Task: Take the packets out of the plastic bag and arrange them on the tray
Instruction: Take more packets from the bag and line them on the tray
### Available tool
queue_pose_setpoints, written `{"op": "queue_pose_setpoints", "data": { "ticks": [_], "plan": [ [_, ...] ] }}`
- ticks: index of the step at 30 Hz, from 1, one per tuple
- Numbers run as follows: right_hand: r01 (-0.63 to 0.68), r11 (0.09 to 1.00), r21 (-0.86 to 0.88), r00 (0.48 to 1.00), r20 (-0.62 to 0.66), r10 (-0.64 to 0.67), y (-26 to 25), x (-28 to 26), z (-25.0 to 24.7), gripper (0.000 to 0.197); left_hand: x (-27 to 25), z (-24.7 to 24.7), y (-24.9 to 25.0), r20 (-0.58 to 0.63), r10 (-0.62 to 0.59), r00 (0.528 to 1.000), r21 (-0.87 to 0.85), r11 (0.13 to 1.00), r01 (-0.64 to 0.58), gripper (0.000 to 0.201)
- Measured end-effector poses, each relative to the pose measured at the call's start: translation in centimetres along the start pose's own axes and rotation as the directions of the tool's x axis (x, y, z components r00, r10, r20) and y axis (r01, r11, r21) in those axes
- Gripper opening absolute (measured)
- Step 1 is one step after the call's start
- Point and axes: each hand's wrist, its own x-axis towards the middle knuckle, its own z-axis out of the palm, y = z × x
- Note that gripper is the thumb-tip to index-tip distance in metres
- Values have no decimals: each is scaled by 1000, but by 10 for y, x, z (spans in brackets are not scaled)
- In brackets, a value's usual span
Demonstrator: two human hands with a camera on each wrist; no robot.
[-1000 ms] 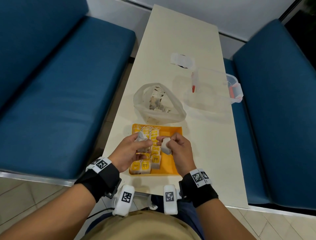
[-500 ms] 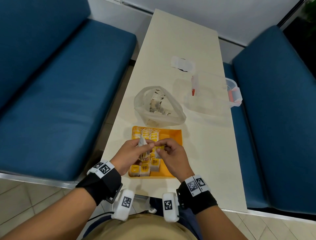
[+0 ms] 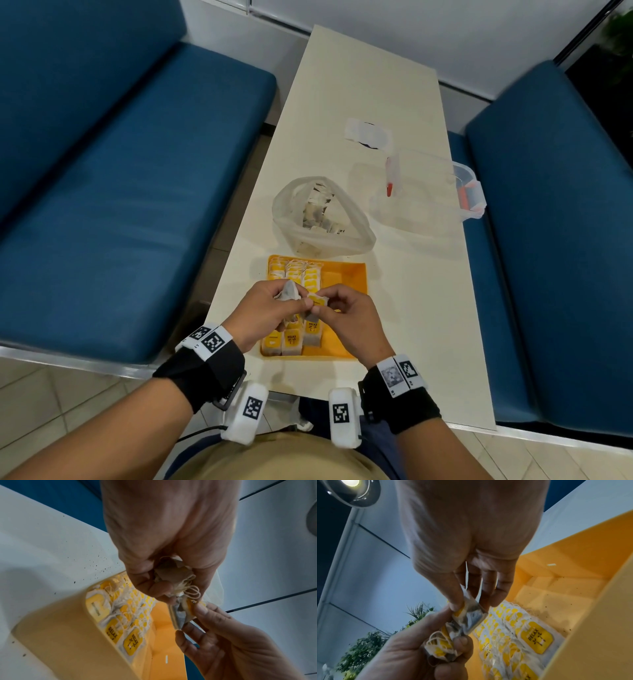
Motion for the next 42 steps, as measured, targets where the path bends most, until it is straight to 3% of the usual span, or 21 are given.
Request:
{"op": "queue_pose_setpoints", "data": {
  "ticks": [6, 14, 20, 31, 38, 42],
  "plan": [
    [-24, 999, -43, 999, -35, 22, 5, 5, -4, 13, -3, -3, 0, -17, 28, 999, 2, 1000, -28, 8],
    [-256, 958, -133, 950, 149, 274, 21, -1, -9, 16, -4, -8, -3, -97, -42, 994, -144, 989, 28, 6],
    [-293, 892, -345, 902, 209, 378, 37, 4, 3, 19, -5, -6, -3, -107, -44, 993, -173, 985, 24, 9],
    [-278, 826, -490, 919, 113, 377, 38, 7, 15, 13, -5, -4, -2, -111, -59, 992, -173, 984, 39, 11],
    [-326, 768, -551, 894, 84, 440, 35, 8, 15, 45, -5, -4, -2, -117, -67, 991, -166, 985, 48, 10],
    [-342, 773, -534, 892, 74, 446, 37, 9, 19, 49, -5, -5, -3, -112, -66, 992, -151, 987, 48, 8]
  ]
}}
